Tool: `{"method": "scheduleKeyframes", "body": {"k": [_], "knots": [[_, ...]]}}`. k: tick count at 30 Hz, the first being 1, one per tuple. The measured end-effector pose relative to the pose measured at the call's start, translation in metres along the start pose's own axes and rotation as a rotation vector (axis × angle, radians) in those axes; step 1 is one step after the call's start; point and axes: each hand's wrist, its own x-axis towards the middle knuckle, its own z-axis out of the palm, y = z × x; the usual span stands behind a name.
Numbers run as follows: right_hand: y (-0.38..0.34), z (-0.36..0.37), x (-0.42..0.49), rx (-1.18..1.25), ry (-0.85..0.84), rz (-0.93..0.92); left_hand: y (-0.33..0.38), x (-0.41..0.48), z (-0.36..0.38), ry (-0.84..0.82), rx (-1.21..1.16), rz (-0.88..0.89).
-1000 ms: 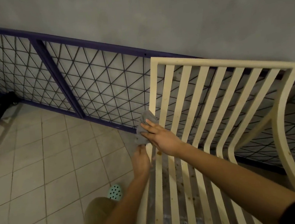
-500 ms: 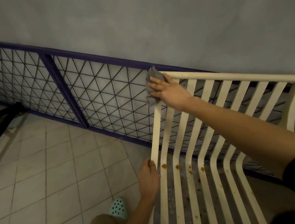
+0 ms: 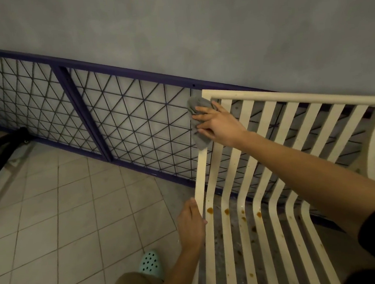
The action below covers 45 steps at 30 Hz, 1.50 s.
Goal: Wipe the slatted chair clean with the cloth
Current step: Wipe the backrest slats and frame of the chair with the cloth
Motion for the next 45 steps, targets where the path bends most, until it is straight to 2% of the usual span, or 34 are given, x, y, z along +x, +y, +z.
{"method": "scheduleKeyframes", "body": {"k": [7, 11, 15, 20, 25, 29, 35, 37, 40, 41, 43, 45], "knots": [[-0.002, -0.015, 0.029, -0.360, -0.092, -0.133, -0.001, 0.002, 0.000, 0.001, -0.030, -0.001], [-0.024, 0.015, 0.013, -0.392, -0.202, -0.191, -0.005, 0.002, 0.001, 0.004, -0.077, -0.018], [-0.048, 0.056, -0.027, -0.231, -0.152, -0.196, -0.004, 0.007, -0.001, 0.049, -0.050, -0.003], [-0.106, 0.097, -0.087, 0.004, -0.110, -0.148, -0.006, 0.006, -0.017, 0.135, -0.199, -0.113], [-0.174, 0.102, -0.135, 0.197, -0.093, -0.006, -0.032, -0.008, -0.056, 0.058, -0.185, -0.197], [-0.224, 0.090, -0.171, 0.417, -0.041, 0.107, -0.034, -0.030, -0.078, -0.068, -0.149, -0.213], [-0.289, 0.067, -0.205, 0.687, 0.007, 0.361, -0.035, -0.082, -0.094, -0.175, -0.130, -0.194], [-0.302, 0.060, -0.218, 0.823, 0.107, 0.526, -0.035, -0.096, -0.102, -0.162, -0.148, -0.194], [-0.315, 0.057, -0.233, 1.053, 0.248, 0.872, -0.035, -0.111, -0.114, -0.157, -0.083, -0.159], [-0.317, 0.055, -0.235, 1.184, 0.254, 1.020, -0.034, -0.115, -0.117, -0.162, -0.073, -0.155], [-0.315, 0.047, -0.236, 1.605, 0.167, 1.313, -0.029, -0.120, -0.121, -0.175, -0.075, -0.136], [-0.309, 0.040, -0.239, 1.929, 0.022, 1.427, -0.022, -0.123, -0.123, -0.189, -0.081, -0.109]]}}
